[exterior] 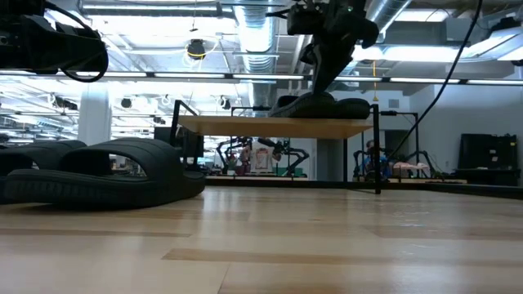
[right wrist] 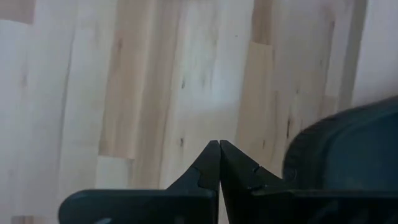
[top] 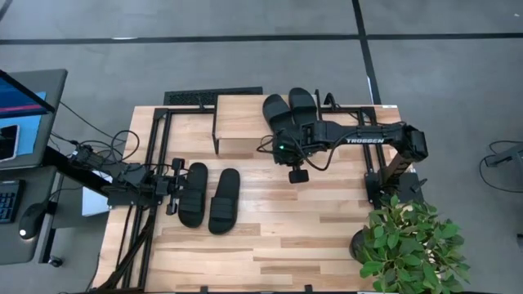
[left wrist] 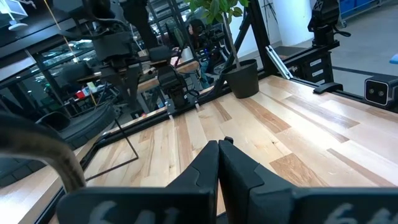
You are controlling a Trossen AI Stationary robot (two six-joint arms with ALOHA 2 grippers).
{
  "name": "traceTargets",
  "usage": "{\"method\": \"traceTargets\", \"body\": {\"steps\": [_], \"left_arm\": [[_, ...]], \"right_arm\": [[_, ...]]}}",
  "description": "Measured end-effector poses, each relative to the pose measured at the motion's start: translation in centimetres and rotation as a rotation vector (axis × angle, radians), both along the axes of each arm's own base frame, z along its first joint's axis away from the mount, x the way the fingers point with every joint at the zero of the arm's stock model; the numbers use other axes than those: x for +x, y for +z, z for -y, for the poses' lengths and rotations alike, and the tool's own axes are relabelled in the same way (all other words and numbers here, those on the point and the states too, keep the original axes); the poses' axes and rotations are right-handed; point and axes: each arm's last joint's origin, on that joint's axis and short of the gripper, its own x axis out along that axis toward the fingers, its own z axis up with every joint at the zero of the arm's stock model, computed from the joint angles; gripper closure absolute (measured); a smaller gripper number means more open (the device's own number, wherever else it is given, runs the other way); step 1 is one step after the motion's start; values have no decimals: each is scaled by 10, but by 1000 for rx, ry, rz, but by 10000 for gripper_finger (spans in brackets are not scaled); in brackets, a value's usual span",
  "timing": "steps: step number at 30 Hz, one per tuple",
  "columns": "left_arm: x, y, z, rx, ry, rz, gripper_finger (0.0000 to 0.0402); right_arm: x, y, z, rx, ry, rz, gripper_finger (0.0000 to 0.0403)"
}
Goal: Pick and place slides into the shelf
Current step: Put the right black slide on the shelf
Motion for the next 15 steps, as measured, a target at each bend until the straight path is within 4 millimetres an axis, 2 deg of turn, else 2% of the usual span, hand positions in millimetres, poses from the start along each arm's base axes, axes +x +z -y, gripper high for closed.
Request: {"method": "traceTargets", "body": {"steps": [15], "left_arm": [[0, 0, 0, 0, 0, 0, 401]], "right_arm": [[0, 1, 21, -41, -53, 22, 403]]}}
